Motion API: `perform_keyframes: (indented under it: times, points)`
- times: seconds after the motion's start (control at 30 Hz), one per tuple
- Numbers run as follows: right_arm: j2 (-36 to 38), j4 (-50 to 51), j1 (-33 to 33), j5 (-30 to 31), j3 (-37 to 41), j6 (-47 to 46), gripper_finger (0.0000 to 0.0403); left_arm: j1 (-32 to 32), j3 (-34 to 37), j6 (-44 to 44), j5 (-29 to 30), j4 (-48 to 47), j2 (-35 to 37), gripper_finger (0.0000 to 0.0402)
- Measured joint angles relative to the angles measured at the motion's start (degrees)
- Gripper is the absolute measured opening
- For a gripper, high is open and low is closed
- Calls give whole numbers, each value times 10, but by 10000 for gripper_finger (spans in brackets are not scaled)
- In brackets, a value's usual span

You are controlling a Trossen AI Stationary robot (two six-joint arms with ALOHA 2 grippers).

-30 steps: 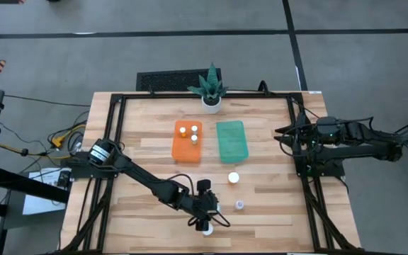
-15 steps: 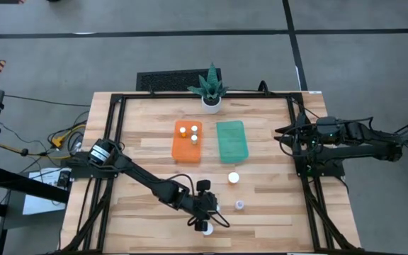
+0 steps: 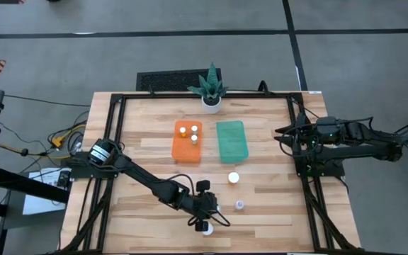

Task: Pick and place medicine bottles into bin by pill shape (circle, oval)
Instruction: Put the blue pill bottle into the orange bin

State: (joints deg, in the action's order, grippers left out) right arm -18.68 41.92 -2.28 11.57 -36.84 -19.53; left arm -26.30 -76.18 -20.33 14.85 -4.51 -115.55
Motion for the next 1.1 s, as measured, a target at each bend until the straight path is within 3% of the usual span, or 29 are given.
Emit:
perform_keyframes:
  times: [0.43, 0.6, 0.77, 0.9, 1.1]
  points:
    - [0, 1, 0, 0, 0, 0, 175, 6, -69, 3, 25, -87, 1, 83]
    - [0, 1, 0, 0, 0, 0, 175, 9, -70, 21, -48, -87, 1, 122]
    - [0, 1, 0, -3, 0, -1, 175, 15, -103, 22, -71, -135, 1, 177]
    - [0, 1, 0, -20, 0, -1, 175, 15, -145, 103, -78, -205, 1, 202]
    - [0, 1, 0, -24, 0, 0, 175, 27, -167, 226, -147, -258, 1, 210]
